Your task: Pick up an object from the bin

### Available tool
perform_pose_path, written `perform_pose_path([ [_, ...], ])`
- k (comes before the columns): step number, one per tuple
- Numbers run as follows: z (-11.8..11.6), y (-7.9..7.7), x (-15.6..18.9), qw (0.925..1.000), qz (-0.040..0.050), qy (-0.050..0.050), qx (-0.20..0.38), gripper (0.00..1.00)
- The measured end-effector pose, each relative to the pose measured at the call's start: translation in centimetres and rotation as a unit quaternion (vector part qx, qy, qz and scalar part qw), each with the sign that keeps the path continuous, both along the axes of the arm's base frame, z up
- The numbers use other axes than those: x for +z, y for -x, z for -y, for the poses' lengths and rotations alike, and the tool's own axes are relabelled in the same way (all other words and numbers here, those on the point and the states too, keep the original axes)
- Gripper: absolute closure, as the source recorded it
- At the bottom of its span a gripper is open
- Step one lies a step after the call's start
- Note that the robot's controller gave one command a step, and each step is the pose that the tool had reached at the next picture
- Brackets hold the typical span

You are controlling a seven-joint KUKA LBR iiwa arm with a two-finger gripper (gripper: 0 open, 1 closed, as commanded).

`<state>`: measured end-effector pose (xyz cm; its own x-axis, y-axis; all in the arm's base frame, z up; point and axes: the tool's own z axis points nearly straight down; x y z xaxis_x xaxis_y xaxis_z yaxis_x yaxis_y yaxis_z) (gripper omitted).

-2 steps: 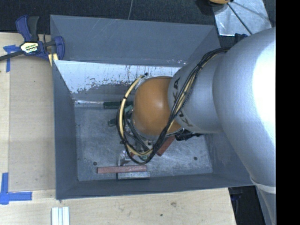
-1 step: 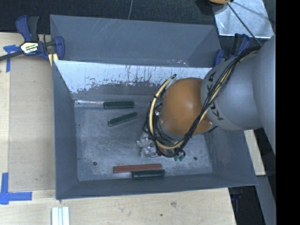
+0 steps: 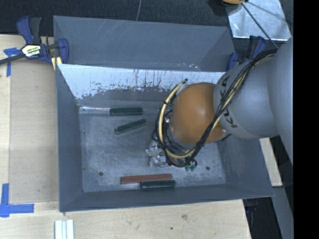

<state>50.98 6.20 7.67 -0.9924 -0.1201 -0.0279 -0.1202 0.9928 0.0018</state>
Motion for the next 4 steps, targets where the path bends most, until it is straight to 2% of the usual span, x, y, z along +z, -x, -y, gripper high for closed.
perform_pose_path([
  [1,0.0,0.1,2.1,0.9999,-0.0126,0.002,-0.001,1.00],
  [2,0.8,-1.3,3.4,0.9999,-0.0115,0.002,-0.007,1.00],
  [3,0.1,-1.2,11.6,0.9999,-0.0118,0.002,-0.008,0.00],
  [4,0.1,-1.2,11.6,0.9999,-0.0124,0.002,-0.008,0.00],
])
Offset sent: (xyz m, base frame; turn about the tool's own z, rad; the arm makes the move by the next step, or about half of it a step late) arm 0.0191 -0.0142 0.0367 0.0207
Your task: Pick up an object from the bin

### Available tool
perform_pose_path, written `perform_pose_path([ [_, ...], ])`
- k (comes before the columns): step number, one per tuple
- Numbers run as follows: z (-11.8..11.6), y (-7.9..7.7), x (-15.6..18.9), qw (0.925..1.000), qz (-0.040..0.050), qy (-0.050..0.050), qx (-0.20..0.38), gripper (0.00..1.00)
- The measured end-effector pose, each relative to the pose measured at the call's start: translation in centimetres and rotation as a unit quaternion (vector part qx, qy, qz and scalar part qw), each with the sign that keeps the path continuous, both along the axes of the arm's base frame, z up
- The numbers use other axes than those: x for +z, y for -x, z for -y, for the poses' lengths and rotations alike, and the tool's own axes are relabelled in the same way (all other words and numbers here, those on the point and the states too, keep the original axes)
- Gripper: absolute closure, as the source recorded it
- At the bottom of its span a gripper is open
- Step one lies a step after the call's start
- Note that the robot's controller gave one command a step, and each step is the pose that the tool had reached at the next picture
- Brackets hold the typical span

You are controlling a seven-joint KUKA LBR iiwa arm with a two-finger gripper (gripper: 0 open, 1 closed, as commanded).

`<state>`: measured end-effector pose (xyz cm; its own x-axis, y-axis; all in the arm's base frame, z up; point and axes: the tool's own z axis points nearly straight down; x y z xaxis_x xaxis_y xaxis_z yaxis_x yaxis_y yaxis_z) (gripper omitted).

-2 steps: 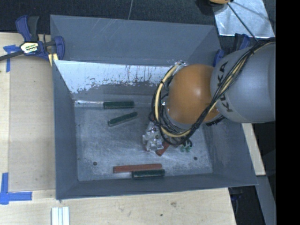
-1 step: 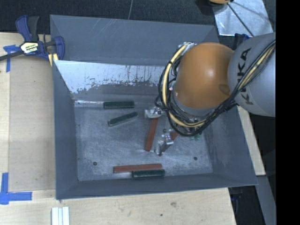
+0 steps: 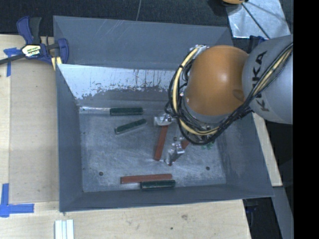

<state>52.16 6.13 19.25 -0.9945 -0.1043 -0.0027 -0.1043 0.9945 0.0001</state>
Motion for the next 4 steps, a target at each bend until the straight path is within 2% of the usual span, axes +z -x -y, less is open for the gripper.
perform_pose_path([
  [1,3.6,-3.8,-10.7,0.9968,0.0097,-0.003,0.079,1.00],
  [2,3.6,-3.8,-10.7,0.9968,0.0097,-0.003,0.079,1.00],
  [3,4.3,-4.0,7.5,0.9983,0.0047,0.001,0.058,1.00],
  [4,4.3,-3.9,7.1,0.9984,0.0008,0.000,0.057,1.00],
])
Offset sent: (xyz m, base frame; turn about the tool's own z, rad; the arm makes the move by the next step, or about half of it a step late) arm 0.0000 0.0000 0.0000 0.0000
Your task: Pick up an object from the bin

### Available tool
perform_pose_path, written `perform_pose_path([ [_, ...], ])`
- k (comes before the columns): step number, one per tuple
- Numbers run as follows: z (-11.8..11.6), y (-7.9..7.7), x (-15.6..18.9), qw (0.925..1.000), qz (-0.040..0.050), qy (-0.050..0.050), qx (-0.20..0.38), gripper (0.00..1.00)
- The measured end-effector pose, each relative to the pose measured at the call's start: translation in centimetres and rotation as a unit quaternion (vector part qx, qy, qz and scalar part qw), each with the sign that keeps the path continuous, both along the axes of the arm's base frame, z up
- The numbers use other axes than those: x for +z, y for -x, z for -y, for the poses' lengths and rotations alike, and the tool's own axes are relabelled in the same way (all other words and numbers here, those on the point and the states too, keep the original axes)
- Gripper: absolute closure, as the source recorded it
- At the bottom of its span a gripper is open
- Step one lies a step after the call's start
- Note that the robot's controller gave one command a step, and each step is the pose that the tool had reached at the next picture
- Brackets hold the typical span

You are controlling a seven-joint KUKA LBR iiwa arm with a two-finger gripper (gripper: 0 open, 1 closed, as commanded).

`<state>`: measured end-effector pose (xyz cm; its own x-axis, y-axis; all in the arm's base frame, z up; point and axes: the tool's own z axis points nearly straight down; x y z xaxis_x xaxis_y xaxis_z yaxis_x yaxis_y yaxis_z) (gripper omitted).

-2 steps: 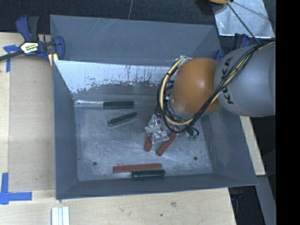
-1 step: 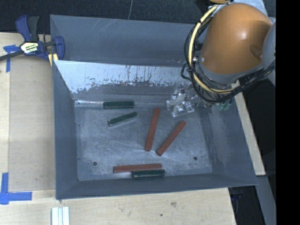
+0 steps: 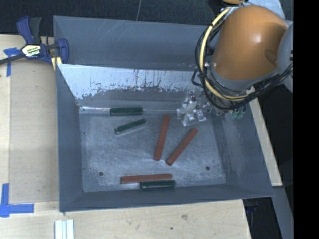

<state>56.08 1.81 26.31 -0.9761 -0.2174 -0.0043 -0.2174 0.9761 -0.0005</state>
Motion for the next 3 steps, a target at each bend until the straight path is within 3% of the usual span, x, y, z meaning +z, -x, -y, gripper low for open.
perform_pose_path([
  [1,0.5,-1.2,-9.2,1.0000,-0.0015,0.000,-0.009,0.00],
  [2,0.5,-1.3,-9.1,1.0000,-0.0002,0.000,-0.009,0.00],
  [3,1.0,-2.3,-11.4,0.9996,0.0028,0.000,0.027,0.00],
])
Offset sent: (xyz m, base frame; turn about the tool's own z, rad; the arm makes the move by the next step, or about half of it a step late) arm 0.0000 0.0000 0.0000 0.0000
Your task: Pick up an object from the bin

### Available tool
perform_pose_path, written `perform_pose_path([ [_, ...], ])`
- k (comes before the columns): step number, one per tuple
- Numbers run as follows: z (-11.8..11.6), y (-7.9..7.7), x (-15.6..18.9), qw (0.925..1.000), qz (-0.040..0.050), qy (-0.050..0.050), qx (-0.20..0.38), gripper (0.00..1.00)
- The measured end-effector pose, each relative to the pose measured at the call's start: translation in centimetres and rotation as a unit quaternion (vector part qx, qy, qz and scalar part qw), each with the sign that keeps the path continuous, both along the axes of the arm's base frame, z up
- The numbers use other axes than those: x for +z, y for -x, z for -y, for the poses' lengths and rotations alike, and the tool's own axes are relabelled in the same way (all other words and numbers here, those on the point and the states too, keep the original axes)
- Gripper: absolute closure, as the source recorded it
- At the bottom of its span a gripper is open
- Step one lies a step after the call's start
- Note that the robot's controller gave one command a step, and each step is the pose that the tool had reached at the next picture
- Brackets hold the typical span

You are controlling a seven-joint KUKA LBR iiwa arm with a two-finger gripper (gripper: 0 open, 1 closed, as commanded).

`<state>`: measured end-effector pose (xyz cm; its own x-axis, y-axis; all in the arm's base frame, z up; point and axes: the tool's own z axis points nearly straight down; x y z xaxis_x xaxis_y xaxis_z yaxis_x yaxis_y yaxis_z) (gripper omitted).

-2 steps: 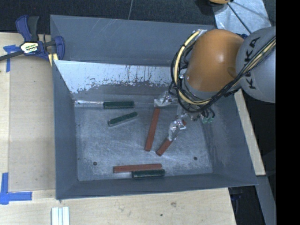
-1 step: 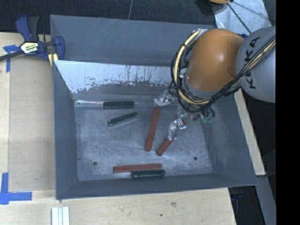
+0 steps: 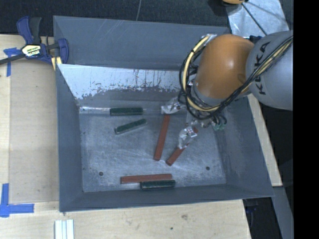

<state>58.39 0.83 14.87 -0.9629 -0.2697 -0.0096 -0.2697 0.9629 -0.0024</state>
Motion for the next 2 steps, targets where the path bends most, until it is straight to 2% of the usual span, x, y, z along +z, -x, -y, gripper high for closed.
perform_pose_path([
  [1,0.58,-2.34,-7.04,1.0000,0.0077,-0.002,0.005,1.00],
  [2,0.59,-2.34,-7.04,1.0000,0.0076,-0.002,0.005,1.00],
])
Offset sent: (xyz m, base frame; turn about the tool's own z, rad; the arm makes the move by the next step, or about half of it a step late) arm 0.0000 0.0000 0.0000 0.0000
